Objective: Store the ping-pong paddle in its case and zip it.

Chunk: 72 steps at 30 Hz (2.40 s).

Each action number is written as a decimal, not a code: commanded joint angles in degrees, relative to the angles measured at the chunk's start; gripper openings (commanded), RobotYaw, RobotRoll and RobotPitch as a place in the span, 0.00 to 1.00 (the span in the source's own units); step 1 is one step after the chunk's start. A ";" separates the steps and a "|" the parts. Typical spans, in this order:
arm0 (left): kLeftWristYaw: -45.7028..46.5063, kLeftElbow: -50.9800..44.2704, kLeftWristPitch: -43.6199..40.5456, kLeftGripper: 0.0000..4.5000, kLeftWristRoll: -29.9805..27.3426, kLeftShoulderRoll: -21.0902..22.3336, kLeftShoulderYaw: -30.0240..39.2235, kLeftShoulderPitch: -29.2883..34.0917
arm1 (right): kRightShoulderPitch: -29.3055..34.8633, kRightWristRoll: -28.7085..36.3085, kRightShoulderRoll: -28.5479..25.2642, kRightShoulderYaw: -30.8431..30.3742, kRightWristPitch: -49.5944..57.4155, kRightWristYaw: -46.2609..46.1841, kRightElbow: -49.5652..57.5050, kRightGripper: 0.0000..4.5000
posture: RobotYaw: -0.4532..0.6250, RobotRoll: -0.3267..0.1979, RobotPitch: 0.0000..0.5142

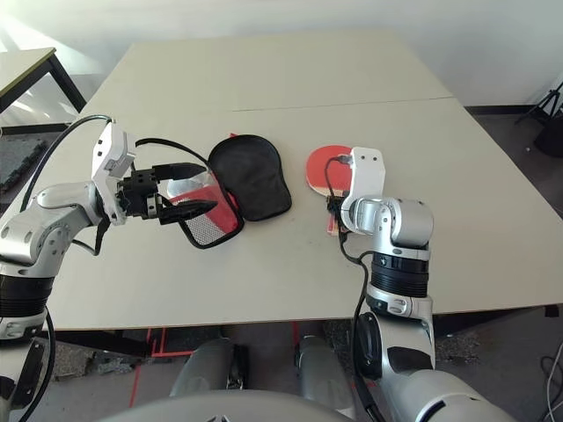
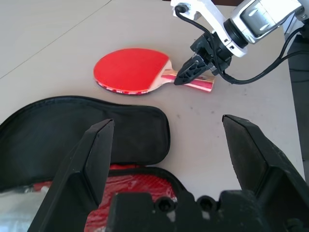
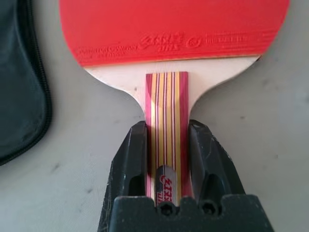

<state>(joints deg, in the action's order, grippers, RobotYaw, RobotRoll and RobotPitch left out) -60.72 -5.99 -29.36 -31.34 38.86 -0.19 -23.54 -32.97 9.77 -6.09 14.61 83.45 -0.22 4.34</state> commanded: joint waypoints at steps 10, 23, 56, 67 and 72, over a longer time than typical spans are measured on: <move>0.54 0.99 0.59 1.00 1.01 0.55 1.26 -0.14 | -9.46 3.01 -3.22 -4.28 6.39 5.50 5.22 0.24 | 0.48 0.62 0.09; 2.39 -1.45 -0.14 1.00 0.27 0.48 2.66 1.65 | -18.71 2.78 7.10 -8.56 1.25 6.32 -8.37 0.24 | 0.53 0.62 0.09; 4.31 -4.84 -1.90 1.00 -0.65 0.69 4.55 3.61 | -23.61 0.58 10.80 -9.47 -21.56 3.90 -38.20 0.24 | 0.57 0.62 0.07; 4.19 -4.60 -2.00 1.00 -0.53 0.77 4.43 3.33 | -23.91 1.23 11.87 -8.45 -22.86 3.23 -40.33 0.24 | 0.57 0.62 0.07; 4.23 -4.46 -2.05 1.00 -0.50 0.87 4.58 3.36 | -23.73 2.14 10.40 -8.89 -19.21 4.99 -36.12 0.60 | 0.57 0.62 0.07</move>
<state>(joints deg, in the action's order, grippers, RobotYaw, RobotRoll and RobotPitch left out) -56.51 -10.37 -30.93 -31.64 39.09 3.89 -19.88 -55.99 11.22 4.96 5.65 62.68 4.14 -34.15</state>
